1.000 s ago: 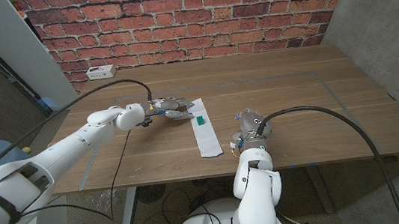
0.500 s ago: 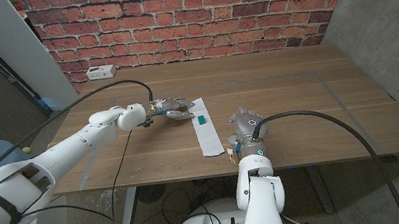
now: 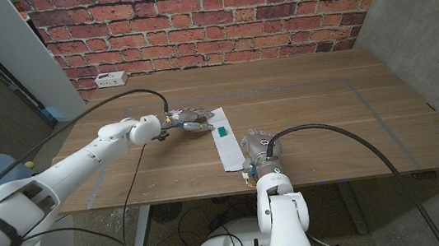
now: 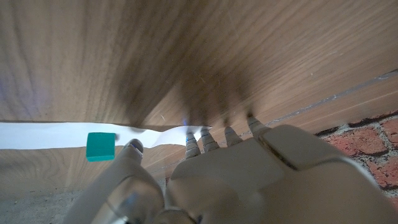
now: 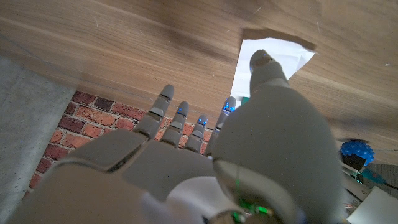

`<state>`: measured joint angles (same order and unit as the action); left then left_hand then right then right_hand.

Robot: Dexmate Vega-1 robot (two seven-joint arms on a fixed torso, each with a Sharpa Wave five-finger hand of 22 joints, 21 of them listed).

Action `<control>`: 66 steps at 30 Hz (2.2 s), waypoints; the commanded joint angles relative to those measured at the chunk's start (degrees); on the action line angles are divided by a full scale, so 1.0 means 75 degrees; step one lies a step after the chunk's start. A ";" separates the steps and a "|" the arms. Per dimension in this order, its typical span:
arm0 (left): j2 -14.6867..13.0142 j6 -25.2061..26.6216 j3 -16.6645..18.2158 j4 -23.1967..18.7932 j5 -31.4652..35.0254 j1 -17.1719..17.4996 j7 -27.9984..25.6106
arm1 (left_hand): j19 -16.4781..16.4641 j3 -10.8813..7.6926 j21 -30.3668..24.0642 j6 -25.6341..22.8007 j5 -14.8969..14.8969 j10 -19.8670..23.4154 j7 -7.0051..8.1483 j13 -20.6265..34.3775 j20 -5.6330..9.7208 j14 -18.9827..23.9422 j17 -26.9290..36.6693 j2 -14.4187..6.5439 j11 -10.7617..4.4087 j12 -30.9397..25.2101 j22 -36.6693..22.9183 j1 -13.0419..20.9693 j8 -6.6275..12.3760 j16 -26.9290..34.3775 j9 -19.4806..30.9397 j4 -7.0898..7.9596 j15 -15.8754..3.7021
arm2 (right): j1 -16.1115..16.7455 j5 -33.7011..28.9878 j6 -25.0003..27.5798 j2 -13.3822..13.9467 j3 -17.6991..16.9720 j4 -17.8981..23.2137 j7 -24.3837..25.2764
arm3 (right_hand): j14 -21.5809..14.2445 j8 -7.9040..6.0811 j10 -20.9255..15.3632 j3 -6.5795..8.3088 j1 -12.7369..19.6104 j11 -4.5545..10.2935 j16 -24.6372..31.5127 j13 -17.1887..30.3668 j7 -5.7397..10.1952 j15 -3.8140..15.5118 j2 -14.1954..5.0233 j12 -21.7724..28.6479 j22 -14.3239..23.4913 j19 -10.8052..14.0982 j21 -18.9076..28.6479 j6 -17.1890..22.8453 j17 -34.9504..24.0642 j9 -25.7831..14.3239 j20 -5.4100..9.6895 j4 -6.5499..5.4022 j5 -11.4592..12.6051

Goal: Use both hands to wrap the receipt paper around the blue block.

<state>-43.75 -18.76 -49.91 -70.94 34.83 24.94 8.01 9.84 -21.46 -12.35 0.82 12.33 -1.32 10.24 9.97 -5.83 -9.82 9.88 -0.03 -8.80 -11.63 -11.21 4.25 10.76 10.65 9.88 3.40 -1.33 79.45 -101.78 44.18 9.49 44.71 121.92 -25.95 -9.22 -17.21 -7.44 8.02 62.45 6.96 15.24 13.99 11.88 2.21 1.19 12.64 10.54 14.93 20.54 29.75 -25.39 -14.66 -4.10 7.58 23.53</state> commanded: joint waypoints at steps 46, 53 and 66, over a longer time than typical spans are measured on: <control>0.0335 -0.0314 -0.0355 0.0868 -0.0032 -0.0549 0.0054 | 0.0407 0.0078 -0.0034 0.0015 0.0092 0.0054 0.0007 0.0035 -0.0111 -0.0065 0.0026 -0.0056 -0.0055 0.0024 0.0007 -0.0079 -0.0034 -0.0006 0.0004 0.0000 0.0033 | -0.1077 0.4873 0.0518 0.0598 0.0813 -0.2505 0.8418 | -0.2327 -0.1529 -0.2508 -0.0216 0.0075 -0.0120 0.0514 0.0065 -0.0797 0.1134 -0.0644 0.0893 0.0043 0.1662 0.0295 0.1806 -0.0437 -0.0210 0.0484 -0.0409 0.0414; 0.0310 -0.0239 -0.0347 0.0768 -0.0030 -0.0520 0.0075 | 0.0409 0.0083 -0.0033 0.0031 0.0095 0.0044 0.0011 0.0035 -0.0110 -0.0080 0.0025 -0.0063 -0.0055 0.0032 0.0007 -0.0079 -0.0040 -0.0015 0.0004 -0.0002 0.0035 | -0.1232 0.5453 0.0428 0.0791 0.0930 -0.2608 0.9488 | -0.2785 -0.1708 -0.3252 -0.0020 0.0009 -0.0171 0.0499 -0.0004 -0.0962 0.1284 -0.1213 0.1066 0.0045 0.1886 0.0383 0.2917 -0.0410 0.0144 0.0578 -0.0528 0.0140; 0.0253 -0.0139 -0.0289 0.0619 -0.0044 -0.0454 0.0064 | 0.0424 0.0088 -0.0027 0.0126 0.0100 -0.0017 0.0023 0.0036 -0.0107 -0.0095 0.0024 -0.0079 -0.0083 0.0061 0.0008 -0.0072 -0.0072 -0.0022 0.0005 -0.0009 0.0029 | -0.1626 0.5723 0.1262 0.0946 0.1412 -0.2576 0.9455 | -0.2776 -0.1784 -0.3644 0.0133 0.0377 0.0369 0.0481 0.0016 -0.1394 0.1389 -0.1334 0.1118 0.0071 0.1691 0.0352 0.3762 -0.0541 0.0392 0.0983 -0.0240 -0.0362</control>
<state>-41.51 -20.38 -52.41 -65.51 34.55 21.16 8.54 9.74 -20.98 -12.35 1.26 12.79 -1.41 10.24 10.02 -6.34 -10.02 9.86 -0.33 -9.09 -11.20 -11.15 3.94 10.36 10.65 9.88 3.40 -1.12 69.65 -61.84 49.81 15.64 52.64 103.17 41.32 -30.70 -30.79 -35.21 8.94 63.91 8.39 18.68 13.73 2.15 2.78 -8.69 21.03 10.81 28.25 23.31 56.52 -29.01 -11.74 2.07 5.08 21.28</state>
